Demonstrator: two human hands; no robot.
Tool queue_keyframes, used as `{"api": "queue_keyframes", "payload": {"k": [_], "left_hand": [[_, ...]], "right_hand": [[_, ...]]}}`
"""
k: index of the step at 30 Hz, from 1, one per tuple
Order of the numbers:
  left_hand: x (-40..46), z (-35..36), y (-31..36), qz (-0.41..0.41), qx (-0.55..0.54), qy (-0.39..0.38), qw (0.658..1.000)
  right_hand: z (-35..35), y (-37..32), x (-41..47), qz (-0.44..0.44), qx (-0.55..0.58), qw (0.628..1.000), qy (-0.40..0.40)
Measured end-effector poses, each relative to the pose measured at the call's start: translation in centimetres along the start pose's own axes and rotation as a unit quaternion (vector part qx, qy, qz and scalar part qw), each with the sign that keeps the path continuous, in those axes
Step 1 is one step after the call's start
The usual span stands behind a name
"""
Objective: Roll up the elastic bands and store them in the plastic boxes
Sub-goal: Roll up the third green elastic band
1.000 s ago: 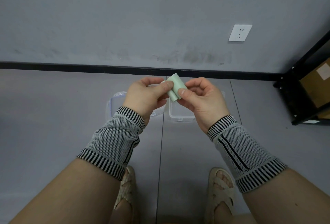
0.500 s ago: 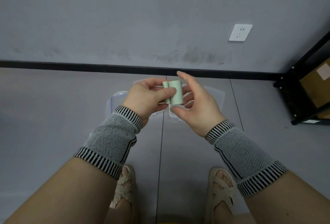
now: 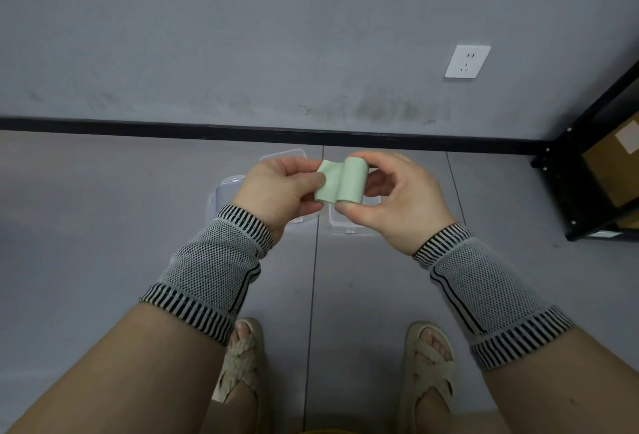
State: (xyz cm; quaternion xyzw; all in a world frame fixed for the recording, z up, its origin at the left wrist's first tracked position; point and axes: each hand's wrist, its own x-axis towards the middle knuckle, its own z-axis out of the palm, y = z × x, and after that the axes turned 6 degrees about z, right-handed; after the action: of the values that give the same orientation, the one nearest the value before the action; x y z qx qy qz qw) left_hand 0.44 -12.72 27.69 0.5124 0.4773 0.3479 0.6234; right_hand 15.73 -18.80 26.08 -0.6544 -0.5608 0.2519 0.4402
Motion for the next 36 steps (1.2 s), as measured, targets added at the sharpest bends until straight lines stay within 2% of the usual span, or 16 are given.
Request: {"api": "queue_keyframes", "payload": {"k": [3,9,22,25,27,32,36], "left_hand": [[-0.1,-0.1,0.1,0.001,-0.007,-0.002,1.000],[-0.5,0.6,0.3,0.024,0.023,-0.004,0.999],[-0.4,1.3,0.2,0.050,0.117,-0.002,0.992],[-0.4,1.3,0.3,0.044,0.110,0.009,0.993],[-0.4,1.1,0.4,0.035,0.074,0.016,0.997],[-0.2,0.9,0.7,0.014,-0.011,0.043,0.999],[-0.3,1.0,0.7,0.016,-0.026,0.029,0.999]], "right_hand": [[-0.4,0.0,0.1,0.005,0.024,1.000,-0.009],[0.2,0.4,0.2,-0.007,-0.034,0.999,-0.026],[0.9,0.5,0.0,-0.008,-0.080,0.996,-0.042],[1.0,0.4,-0.1,-0.015,-0.082,0.995,-0.053],[1.0,0.2,-0.1,0.001,-0.050,0.997,-0.058],[0.8,-0.2,0.0,0.154,0.141,0.977,-0.030],[0.9,-0.1,0.2,0.184,0.200,0.962,-0.018]]}}
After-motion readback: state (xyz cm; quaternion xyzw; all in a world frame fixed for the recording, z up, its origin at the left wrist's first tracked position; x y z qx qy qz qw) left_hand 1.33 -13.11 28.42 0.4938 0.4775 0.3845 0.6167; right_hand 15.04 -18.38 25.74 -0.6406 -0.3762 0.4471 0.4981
